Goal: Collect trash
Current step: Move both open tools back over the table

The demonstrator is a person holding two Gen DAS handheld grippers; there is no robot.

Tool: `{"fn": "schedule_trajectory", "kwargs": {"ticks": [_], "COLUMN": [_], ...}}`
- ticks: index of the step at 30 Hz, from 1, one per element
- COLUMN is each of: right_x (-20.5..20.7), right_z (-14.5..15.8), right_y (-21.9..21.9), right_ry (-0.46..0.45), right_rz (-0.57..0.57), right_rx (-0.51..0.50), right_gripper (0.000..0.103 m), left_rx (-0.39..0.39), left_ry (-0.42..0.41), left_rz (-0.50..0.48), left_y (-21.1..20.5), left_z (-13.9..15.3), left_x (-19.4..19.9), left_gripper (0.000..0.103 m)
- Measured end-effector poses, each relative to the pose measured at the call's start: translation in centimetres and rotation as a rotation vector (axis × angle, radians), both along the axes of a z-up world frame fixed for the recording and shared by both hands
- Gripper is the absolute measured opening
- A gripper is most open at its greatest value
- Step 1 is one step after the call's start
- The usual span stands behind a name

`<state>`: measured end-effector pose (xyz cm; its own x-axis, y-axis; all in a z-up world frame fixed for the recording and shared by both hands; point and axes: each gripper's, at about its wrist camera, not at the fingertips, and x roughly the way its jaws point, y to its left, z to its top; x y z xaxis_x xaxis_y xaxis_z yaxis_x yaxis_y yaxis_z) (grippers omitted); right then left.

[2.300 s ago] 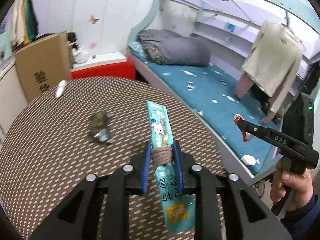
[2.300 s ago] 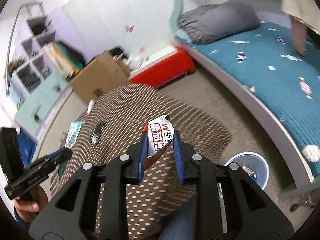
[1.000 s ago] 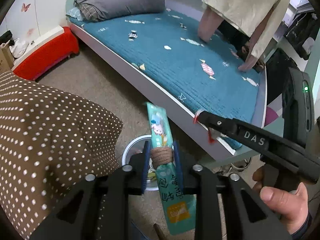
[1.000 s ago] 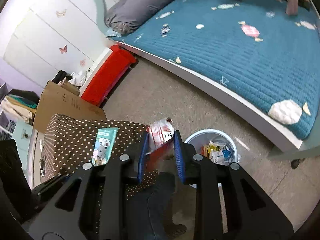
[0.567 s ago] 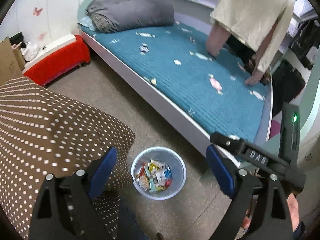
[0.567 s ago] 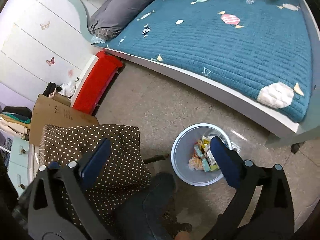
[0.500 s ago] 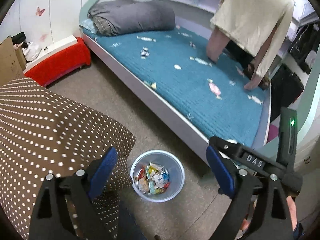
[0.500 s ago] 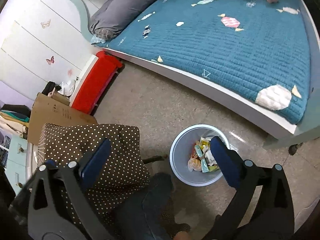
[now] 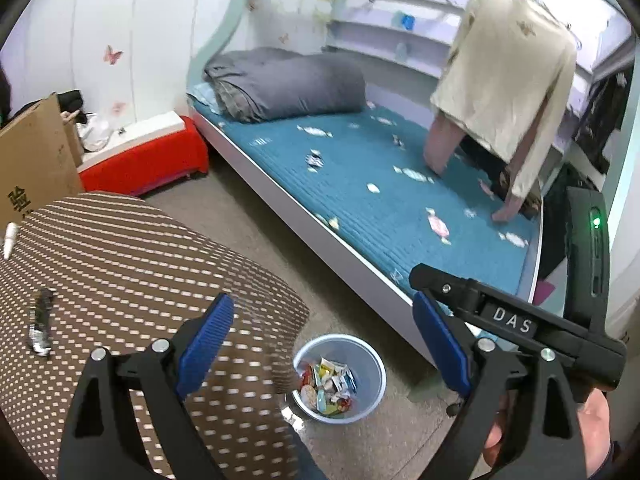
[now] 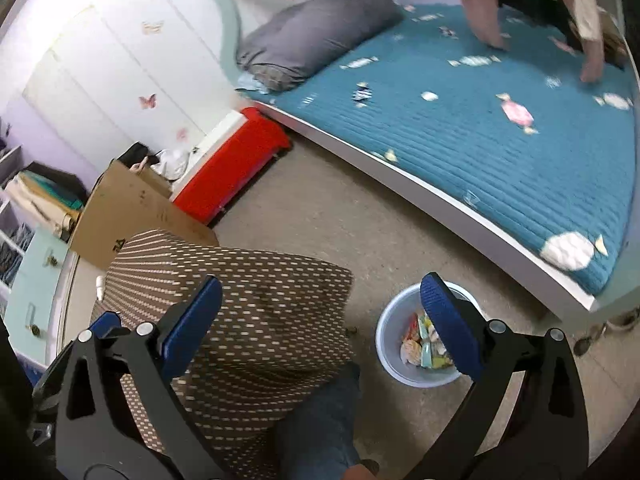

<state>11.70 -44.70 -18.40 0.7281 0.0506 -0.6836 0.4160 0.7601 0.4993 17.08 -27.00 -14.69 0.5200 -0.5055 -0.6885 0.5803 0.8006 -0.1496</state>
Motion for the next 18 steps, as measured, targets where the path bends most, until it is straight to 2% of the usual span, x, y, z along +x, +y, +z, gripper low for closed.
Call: {"fn": "schedule_trajectory", "kwargs": {"ticks": [9,18], "right_x": [3.6,7.2], "right_z": [3.6,5.3], "right_y": [6.0,13.5], "right_ry": [-0.041,-0.057], "right_rz": [0.116,0.253], "right_rx": [-0.07,-0.153], "right_gripper": [0.097,0.097], "left_rx": [-0.031,-0.037], "left_ry": [-0.055,-0.056], "left_rz": [0.129,0.31], "left_y": [8.1,17.4], "left_z": [2.4,2.2], "left_x": [1.6,3.8], "left_gripper": [0.089,0.089]}}
